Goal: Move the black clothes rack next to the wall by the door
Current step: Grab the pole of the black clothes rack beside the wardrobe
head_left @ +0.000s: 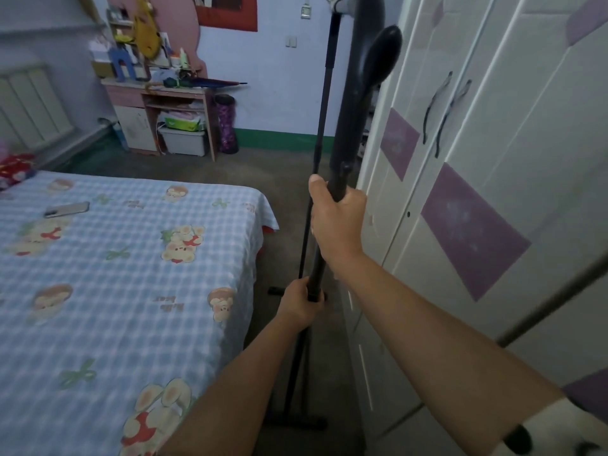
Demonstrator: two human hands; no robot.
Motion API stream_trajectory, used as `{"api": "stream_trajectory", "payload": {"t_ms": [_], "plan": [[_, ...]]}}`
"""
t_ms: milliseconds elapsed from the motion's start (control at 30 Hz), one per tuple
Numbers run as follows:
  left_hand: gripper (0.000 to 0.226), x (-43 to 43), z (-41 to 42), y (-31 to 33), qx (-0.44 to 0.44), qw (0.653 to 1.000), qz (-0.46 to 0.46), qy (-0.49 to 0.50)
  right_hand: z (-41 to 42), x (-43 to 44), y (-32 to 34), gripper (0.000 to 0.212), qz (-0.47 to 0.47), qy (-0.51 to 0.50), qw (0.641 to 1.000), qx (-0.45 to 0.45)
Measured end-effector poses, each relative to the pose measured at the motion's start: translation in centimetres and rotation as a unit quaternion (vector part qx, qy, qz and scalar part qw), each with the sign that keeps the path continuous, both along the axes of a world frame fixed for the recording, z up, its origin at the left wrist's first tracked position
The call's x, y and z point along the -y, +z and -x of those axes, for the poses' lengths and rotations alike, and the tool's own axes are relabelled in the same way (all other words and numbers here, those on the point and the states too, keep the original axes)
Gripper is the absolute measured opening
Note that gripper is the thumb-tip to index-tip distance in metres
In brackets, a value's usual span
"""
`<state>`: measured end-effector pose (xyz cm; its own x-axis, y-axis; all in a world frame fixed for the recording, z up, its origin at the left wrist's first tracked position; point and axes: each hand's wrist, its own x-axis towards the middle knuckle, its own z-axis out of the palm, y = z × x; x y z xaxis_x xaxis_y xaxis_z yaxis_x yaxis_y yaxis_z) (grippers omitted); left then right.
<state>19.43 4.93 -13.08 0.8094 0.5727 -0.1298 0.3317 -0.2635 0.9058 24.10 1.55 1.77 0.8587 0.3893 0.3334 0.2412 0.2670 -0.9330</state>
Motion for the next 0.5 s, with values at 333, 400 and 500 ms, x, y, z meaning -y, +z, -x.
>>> {"api": "stream_trajectory", "payload": {"t_ms": [333, 400, 500], "plan": [[0.029, -7.1, -7.4, -0.4, -0.007, 1.000, -0.006, -0.020, -7.3, -6.6, -0.2, 0.037, -0.004, 0.010, 1.000, 0.003], [0.025, -9.0, -9.4, -0.5, -0.007, 0.999, -0.010, -0.030, -9.1, -8.3, -0.1, 0.037, -0.003, 0.000, 1.000, 0.002], [0.018, -11.7, -11.9, -0.6, 0.002, 0.999, -0.011, -0.038, -11.4, -10.8, -0.1, 0.040, -0.003, -0.003, 1.000, -0.003]]}}
